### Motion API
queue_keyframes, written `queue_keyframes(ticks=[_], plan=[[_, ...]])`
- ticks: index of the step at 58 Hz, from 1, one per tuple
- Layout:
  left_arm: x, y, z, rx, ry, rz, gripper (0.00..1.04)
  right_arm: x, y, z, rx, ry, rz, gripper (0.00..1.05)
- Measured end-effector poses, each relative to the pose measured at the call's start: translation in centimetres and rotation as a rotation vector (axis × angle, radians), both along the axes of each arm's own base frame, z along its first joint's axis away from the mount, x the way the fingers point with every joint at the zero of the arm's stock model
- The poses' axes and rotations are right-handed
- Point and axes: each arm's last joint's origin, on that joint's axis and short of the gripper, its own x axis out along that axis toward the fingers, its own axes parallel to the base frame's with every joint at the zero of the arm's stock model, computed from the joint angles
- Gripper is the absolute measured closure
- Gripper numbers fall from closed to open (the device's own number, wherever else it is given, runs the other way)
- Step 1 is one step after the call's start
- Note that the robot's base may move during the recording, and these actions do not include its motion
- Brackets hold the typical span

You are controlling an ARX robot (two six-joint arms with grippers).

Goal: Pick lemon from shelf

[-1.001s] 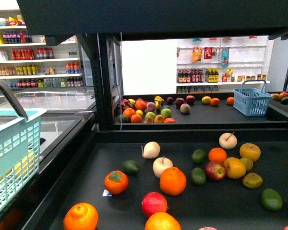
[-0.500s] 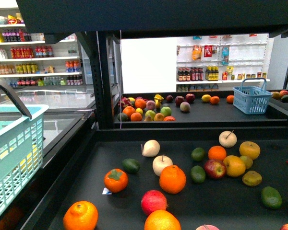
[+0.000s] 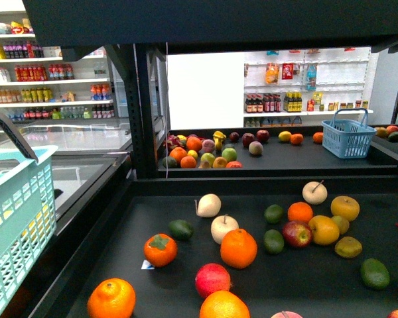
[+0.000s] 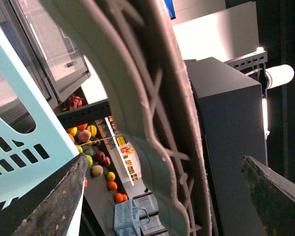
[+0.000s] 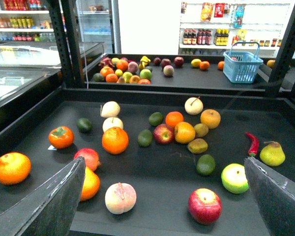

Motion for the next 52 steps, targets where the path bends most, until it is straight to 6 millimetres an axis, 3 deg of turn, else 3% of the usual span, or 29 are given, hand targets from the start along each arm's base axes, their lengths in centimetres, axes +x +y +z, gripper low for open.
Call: queue_keyframes(ticks=[11,31,42,48,52], plan=[[-0.4,-0.6,0.2,-0.003,0.010,-0.010,0.08,0.0,0.0,0.0,0.000,0.000,0.000,0.07],[-3.8,-2.1,3.7,-0.017,0.065,0.016,0.08,0.0,0.0,0.0,0.000,0.000,0.000,0.07],[-7.0,-2.9,4.4,0.058,0.257,0.131,0.08,0.0,0.0,0.0,0.000,0.000,0.000,0.07],[-10.1,-4.4,5.6,0.226,0.387,0.239,0.08,0.0,0.0,0.0,0.000,0.000,-0.001,0.07],[-13.0,-6.4,6.7,0.420,0.435,0.284,0.08,0.0,0.0,0.0,0.000,0.000,-0.001,0.07]])
